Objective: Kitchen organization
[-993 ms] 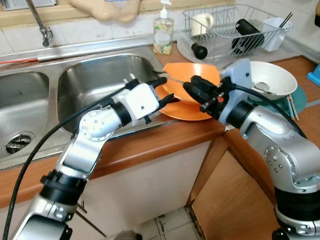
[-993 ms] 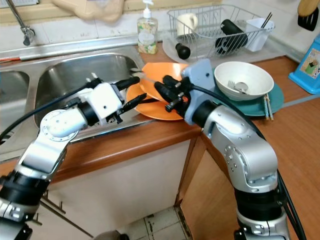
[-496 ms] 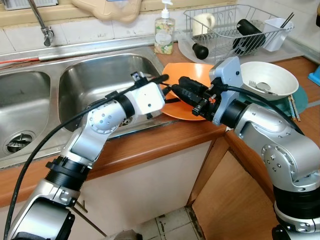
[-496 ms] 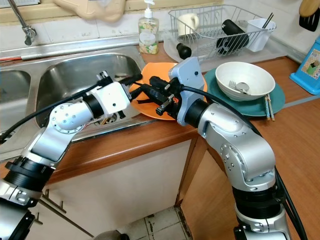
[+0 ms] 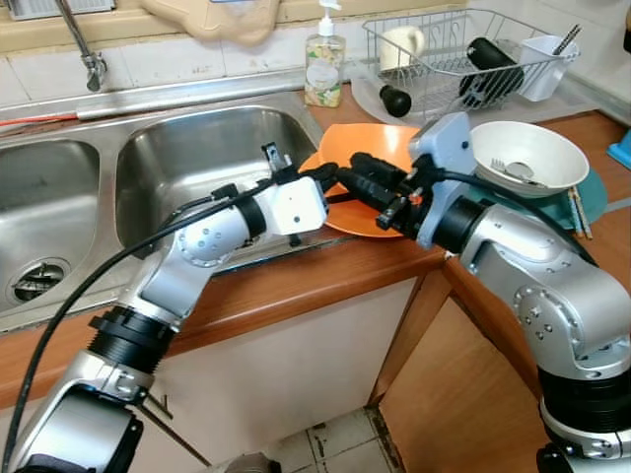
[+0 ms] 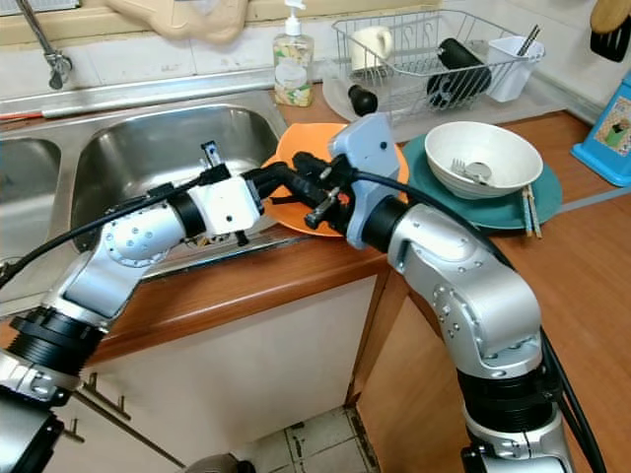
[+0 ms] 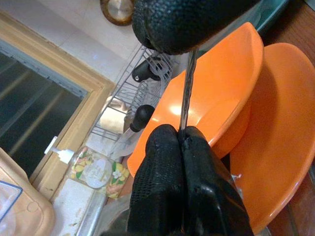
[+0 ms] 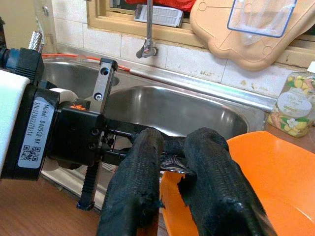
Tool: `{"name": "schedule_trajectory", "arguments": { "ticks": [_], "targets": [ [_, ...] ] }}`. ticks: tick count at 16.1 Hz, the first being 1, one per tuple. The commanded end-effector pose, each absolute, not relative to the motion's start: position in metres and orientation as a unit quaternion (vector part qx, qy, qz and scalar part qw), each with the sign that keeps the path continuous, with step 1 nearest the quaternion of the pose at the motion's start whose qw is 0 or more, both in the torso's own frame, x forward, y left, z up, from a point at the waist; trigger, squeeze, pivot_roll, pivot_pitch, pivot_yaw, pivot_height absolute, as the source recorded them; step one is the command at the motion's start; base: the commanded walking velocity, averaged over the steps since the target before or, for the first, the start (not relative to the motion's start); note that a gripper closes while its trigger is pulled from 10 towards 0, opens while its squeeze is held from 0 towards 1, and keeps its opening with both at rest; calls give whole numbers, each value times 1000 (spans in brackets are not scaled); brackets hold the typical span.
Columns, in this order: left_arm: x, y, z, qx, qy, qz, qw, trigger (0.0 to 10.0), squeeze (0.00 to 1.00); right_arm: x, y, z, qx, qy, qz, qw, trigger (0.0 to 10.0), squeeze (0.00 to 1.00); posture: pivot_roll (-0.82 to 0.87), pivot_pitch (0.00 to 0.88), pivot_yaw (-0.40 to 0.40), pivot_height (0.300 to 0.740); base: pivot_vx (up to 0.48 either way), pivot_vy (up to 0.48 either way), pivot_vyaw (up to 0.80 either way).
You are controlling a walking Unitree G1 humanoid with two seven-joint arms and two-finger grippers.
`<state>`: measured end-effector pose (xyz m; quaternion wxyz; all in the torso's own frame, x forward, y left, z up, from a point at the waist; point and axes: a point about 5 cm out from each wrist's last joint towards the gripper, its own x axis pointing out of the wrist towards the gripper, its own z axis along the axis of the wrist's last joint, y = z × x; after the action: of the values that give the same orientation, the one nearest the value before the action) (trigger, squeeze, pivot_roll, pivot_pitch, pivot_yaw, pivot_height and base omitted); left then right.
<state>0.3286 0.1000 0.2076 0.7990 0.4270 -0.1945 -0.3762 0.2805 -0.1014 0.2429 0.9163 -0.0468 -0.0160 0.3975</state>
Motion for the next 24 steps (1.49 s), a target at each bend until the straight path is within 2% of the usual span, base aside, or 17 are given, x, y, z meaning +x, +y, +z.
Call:
{"name": "schedule_trajectory", "arguments": {
  "ticks": [1,4,5,8,13,14,15,18,19,22,24],
  "targets": [
    [331,103,211,436,-194,-374,795,0,0,279,-101,247,-59,-28,393,917,10000,1000,-84,0,56,740,0,0,0],
    [337,116,211,451,-180,-348,802,0,0,279,-101,247,-60,-31,387,920,10000,1000,-94,0,65,740,0,0,0],
    [343,124,211,465,-170,-326,805,0,0,279,-103,246,-66,-30,381,922,10000,0,-94,0,64,740,0,0,0],
    [357,150,204,494,-116,-273,817,0,0,275,-106,240,-74,-16,391,917,10000,0,-90,0,62,740,0,0,0],
    [378,190,167,509,38,-218,832,0,0,267,-102,225,-91,13,411,907,10000,0,-100,0,71,740,0,0,0],
    [380,193,157,511,73,-218,828,3451,0,266,-102,224,-93,16,411,907,10000,0,-100,0,71,740,0,0,0],
    [381,198,150,516,103,-216,822,10000,0,266,-102,223,-95,18,412,906,10000,0,-101,0,73,740,0,0,0],
    [379,206,135,486,164,-218,830,10000,0,265,-101,221,-100,22,415,904,10000,0,-105,0,83,740,0,0,0],
    [378,208,130,478,183,-223,830,10000,1000,264,-101,221,-100,22,415,904,10000,0,-108,0,88,740,0,0,0],
    [371,212,112,462,243,-247,817,10000,1000,261,-100,219,-97,25,414,905,10000,0,-110,0,97,740,0,0,0],
    [371,211,111,458,243,-248,818,10000,1000,261,-101,218,-96,27,412,906,10000,0,-110,0,97,740,0,0,0]
  ]
}}
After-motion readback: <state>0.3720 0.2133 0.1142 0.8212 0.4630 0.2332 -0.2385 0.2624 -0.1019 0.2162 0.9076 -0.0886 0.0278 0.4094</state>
